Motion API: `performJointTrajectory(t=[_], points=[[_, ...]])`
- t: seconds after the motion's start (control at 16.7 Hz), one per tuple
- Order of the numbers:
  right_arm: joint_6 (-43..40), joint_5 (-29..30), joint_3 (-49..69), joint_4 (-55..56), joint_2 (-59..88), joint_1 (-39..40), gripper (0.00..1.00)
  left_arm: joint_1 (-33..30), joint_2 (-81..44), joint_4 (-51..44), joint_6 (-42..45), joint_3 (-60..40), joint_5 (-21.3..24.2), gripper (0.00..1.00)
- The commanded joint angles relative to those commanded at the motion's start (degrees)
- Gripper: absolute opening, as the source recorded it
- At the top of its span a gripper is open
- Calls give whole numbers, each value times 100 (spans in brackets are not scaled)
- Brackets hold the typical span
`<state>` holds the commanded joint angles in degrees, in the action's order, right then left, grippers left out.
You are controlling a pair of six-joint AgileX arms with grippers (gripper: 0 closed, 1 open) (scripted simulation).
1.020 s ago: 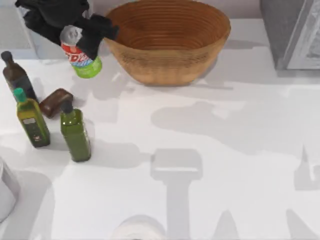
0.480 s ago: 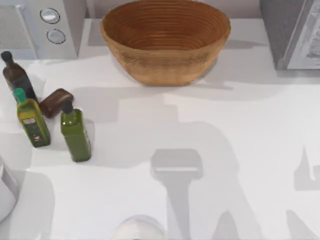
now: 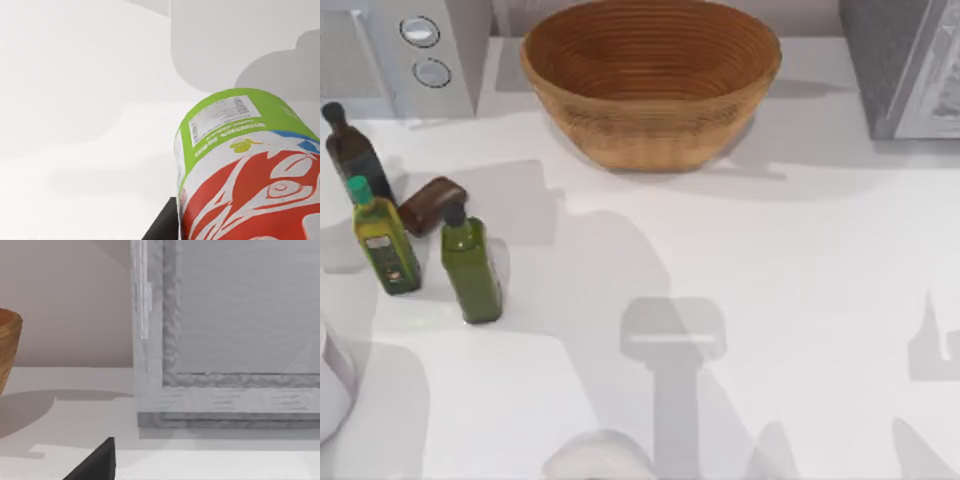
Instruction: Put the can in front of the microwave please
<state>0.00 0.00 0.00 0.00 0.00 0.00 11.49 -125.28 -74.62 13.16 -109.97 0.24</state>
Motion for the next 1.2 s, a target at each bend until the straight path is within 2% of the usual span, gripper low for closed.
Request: performJointTrajectory(t=[0.72, 1.2], points=[[0, 0, 0, 0, 0, 0, 100, 2, -10, 175, 2, 166, 0, 0], [0, 0, 0, 0, 0, 0, 100, 2, -10, 175, 2, 166, 0, 60]])
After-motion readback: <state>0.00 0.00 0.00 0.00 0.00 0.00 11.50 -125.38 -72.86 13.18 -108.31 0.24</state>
